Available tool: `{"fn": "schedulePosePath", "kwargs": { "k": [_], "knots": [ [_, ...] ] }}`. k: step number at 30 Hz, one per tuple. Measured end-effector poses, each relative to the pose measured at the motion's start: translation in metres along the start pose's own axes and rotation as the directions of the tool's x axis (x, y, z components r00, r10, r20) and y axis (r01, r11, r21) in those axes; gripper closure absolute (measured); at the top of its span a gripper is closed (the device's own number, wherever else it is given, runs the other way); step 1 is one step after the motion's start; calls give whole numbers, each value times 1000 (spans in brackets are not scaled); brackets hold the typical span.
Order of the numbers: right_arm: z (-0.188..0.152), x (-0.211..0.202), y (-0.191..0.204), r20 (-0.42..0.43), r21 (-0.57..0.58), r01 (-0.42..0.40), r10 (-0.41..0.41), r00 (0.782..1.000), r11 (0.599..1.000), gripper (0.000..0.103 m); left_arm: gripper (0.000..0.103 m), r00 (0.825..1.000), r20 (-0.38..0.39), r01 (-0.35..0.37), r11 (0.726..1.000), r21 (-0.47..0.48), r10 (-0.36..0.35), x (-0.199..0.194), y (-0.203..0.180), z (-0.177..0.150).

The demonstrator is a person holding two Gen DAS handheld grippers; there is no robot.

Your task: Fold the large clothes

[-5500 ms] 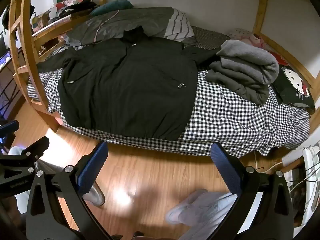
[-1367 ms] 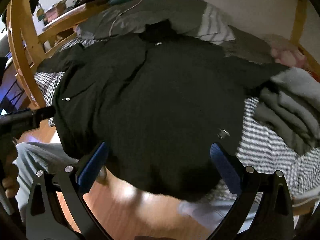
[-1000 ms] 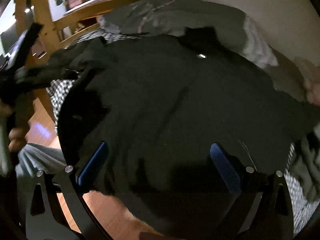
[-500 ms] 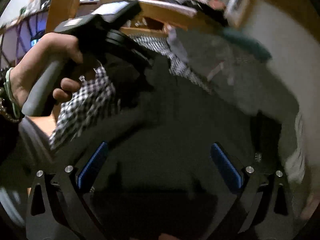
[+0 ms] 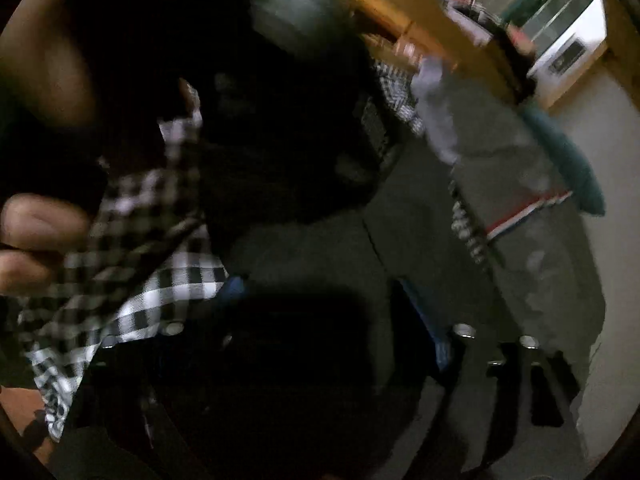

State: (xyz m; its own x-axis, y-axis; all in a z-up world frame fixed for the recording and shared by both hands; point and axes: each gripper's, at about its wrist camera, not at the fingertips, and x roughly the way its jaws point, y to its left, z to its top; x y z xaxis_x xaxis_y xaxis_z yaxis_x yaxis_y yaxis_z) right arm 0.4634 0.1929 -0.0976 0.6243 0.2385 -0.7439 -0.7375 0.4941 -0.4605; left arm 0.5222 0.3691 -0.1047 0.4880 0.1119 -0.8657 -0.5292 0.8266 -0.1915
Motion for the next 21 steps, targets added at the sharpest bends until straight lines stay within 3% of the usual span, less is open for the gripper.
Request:
{"fn": "schedulePosePath", "kwargs": {
  "k": [2, 3, 4, 7, 10, 12, 14, 16, 18, 19, 21],
  "knots": [
    [1, 0, -2, 9, 6, 4, -4, 1000, 1000, 54, 5, 996, 6, 93, 993, -76, -93, 3, 12, 3],
    [0, -3, -8, 19, 27, 27, -27, 999, 999, 70, 5, 992, 16, 125, 986, -109, -124, 4, 17, 3],
    [-1, -7, -17, 41, 67, 23, -25, 999, 997, 78, 5, 986, 40, 168, 975, -145, -163, 6, 23, 5],
    [-6, -24, -43, 99, 209, -8, -13, 995, 978, 89, 5, 966, 107, 250, 957, -146, -236, 3, 25, -1],
    [-18, -35, -79, 151, 367, -49, -7, 989, 929, 91, 5, 948, 100, 315, 934, -166, -302, 5, 24, -4],
    [-27, -40, -95, 167, 427, -71, -1, 986, 902, 92, 5, 901, 119, 433, 872, -226, -417, 7, 27, -9],
    [-41, -50, -104, 188, 460, -78, -11, 982, 885, 92, 5, 845, 142, 534, 790, -302, -516, 11, 32, -15],
    [-53, -56, -115, 217, 508, -112, 0, 976, 854, 92, 5, 802, 144, 590, 732, -341, -580, 16, 28, -18],
    [-66, -63, -124, 262, 549, -164, 17, 965, 820, 92, 5, 745, 174, 656, 659, -369, -644, 18, 23, -22],
    [-78, -72, -131, 319, 581, -226, 37, 947, 782, 92, 5, 703, 195, 694, 601, -396, -684, 22, 22, -24],
    [-93, -86, -140, 408, 600, -317, 60, 911, 735, 92, 5, 603, 251, 763, 455, -459, -757, 33, 20, -32]
  ]
}}
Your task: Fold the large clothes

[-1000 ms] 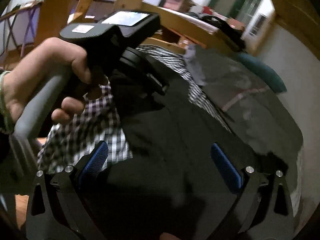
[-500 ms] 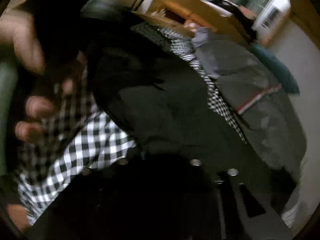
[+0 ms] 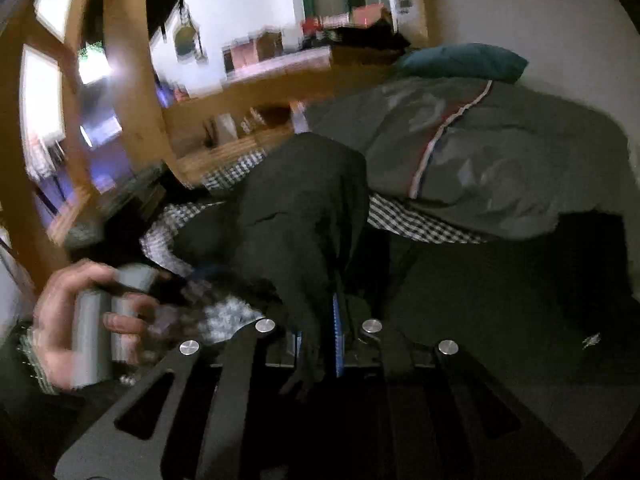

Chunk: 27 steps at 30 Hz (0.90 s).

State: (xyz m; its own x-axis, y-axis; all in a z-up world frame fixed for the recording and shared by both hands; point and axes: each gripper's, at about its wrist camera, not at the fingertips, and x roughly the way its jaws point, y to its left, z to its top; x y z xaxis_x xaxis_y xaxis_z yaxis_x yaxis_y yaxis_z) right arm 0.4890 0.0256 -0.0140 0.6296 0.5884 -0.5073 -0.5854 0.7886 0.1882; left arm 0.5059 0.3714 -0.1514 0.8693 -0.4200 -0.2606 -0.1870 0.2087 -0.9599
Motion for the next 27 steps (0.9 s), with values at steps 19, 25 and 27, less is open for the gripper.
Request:
{"fn": "schedulePosePath", "kwargs": {
  "k": [19, 25, 27],
  "knots": [
    [-18, -78, -52, 179, 264, -217, 173, 968, 940, 92, 5, 983, -136, 83, 957, -279, -125, 56, -4, -19],
    [-42, -108, -67, 160, 278, -141, 99, 982, 950, 92, 90, 934, -207, 228, 931, -285, -292, 59, -16, -13],
    [-53, -111, -75, 131, 289, -90, 54, 990, 953, 91, 91, 940, -252, 203, 971, -127, -230, 57, -51, -23]
  ]
}}
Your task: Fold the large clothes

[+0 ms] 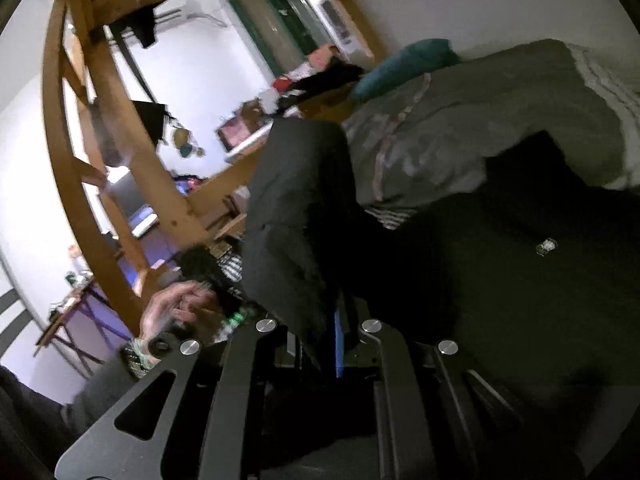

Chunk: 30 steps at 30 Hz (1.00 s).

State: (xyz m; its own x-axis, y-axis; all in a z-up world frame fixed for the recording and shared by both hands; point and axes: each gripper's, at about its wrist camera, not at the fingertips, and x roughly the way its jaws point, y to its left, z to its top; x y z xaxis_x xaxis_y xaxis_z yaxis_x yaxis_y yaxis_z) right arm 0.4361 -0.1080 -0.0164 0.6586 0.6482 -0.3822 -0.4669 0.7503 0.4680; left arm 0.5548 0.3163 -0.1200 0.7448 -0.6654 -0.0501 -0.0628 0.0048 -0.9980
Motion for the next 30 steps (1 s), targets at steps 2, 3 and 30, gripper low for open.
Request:
{"fn": "schedulePosePath", "kwargs": {
  "k": [2, 3, 30],
  "knots": [
    [-4, 0, -10, -33, 8, 43, -42, 999, 999, 87, 92, 1000, -3, -28, 986, 164, 29, 9, -41, -17],
    [-7, -1, -15, -54, 12, 75, -74, 996, 997, 83, 92, 999, -2, -40, 976, 215, 41, 12, -55, -24],
    [-47, -205, -197, 62, 596, 15, -65, 996, 803, 5, 93, 725, -102, 16, 131, 991, 681, 221, -32, -402]
  ]
}}
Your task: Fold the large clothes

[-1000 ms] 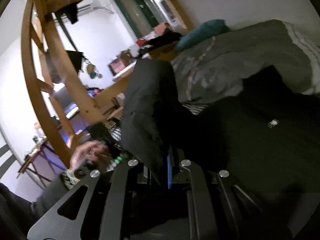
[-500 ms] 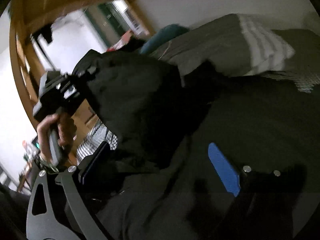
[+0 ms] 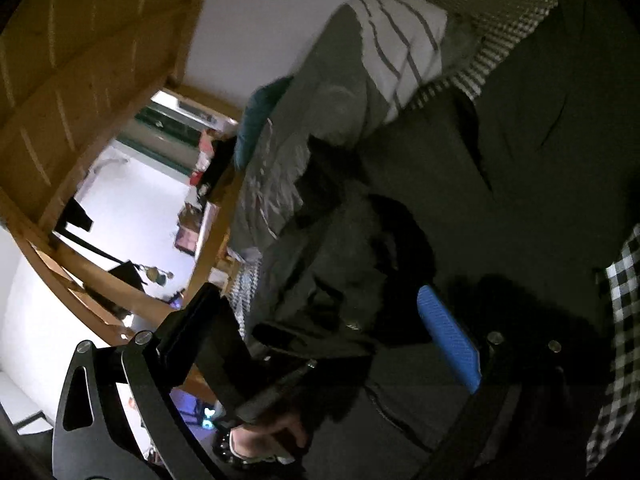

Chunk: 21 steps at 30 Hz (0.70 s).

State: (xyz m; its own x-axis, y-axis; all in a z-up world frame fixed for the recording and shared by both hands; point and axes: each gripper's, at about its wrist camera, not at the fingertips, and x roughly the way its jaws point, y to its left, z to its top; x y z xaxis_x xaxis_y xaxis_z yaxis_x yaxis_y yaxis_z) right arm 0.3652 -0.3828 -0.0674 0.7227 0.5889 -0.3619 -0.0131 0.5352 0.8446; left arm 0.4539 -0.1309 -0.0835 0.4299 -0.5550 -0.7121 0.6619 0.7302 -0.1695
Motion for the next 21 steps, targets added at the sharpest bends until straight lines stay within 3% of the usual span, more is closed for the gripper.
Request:
{"fn": "schedulePosePath", "kwargs": {
  "k": [2, 4, 8, 9, 10, 11, 13, 15, 16, 17, 18, 21],
  "knots": [
    [-2, 14, -4, -65, 14, 88, -87, 994, 996, 5, 93, 1000, 4, -11, 1000, 0, 11, 0, 5, 1],
    [-4, 37, -24, -191, 91, 166, -146, 971, 982, 5, 93, 1000, 3, -5, 1000, -3, 5, 2, 3, 0],
    [5, 74, -23, -252, 45, 113, -98, 963, 993, 6, 92, 1000, 11, -3, 1000, 4, 2, 7, -1, -11],
    [7, 82, -20, -267, 66, 56, -36, 963, 996, 23, 92, 1000, 17, -1, 1000, 7, 1, 8, -1, -10],
    [14, 91, -15, -265, 66, 35, -16, 964, 997, 56, 92, 1000, 23, -5, 1000, 8, 5, 11, -2, -13],
    [20, 95, -7, -245, 20, 100, -92, 965, 995, 75, 92, 999, 40, -3, 1000, 5, 3, 8, -2, -12],
    [31, 99, 3, -206, 3, 78, -75, 976, 997, 85, 90, 997, 69, 17, 1000, -1, -17, -3, 0, -13],
    [44, 93, 17, -123, -72, 78, -86, 989, 994, 87, 85, 993, 106, 57, 998, -29, -54, -26, -1, -11],
    [50, 88, 19, -93, -78, 50, -58, 994, 996, 87, 72, 989, 123, 86, 995, -50, -80, -39, 1, -9],
    [57, 81, 19, -63, -65, -13, 9, 998, 998, 87, 48, 984, 149, 110, 991, -81, -97, -57, 5, -4],
    [66, 69, 18, -17, -47, -76, 75, 997, 996, 87, 40, 980, 171, 118, 987, -108, -98, -70, 9, -1],
    [79, 46, 9, 67, -41, -93, 96, 993, 995, 87, 34, 955, 267, 194, 955, -222, -132, -119, 39, 10]
  ]
}}
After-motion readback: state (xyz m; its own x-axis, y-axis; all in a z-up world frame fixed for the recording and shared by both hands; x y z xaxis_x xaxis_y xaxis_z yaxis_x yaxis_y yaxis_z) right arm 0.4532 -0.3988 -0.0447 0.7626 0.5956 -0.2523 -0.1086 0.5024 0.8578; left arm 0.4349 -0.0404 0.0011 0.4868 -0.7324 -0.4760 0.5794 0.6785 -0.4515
